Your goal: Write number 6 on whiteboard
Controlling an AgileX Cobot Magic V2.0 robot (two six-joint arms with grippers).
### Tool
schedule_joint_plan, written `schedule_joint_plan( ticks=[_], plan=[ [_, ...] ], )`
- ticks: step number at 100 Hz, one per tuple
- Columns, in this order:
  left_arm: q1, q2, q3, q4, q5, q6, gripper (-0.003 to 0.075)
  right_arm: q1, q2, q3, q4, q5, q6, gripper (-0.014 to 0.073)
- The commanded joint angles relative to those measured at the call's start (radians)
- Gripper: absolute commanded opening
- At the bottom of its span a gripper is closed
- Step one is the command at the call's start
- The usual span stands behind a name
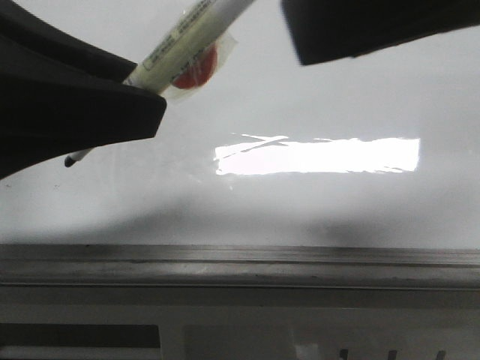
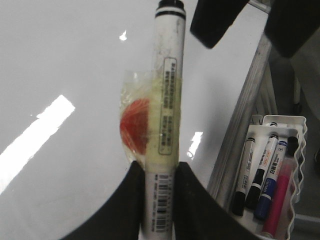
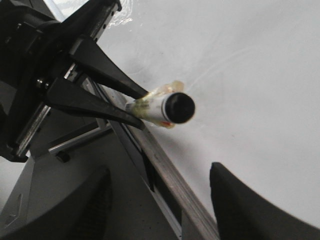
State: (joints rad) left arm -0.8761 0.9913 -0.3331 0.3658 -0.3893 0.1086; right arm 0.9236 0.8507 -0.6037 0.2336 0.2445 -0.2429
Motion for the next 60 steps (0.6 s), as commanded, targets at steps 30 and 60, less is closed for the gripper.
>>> schedule_joint_plan(
  ticks=[30,60],
  plan=[
    [-0.011,-0.001,-0.033,0.085,-0.082,-0.001,-0.002,0.014,0.118,-0.097,0.068,-0.121,-0.012,0.0362],
    [-0.011,0.035,-0.033,0.085,-0.091,-0.001,-0.002,0.015,0.12,-0.105,0.093,-0.143,-0.012,0.0271]
  ],
)
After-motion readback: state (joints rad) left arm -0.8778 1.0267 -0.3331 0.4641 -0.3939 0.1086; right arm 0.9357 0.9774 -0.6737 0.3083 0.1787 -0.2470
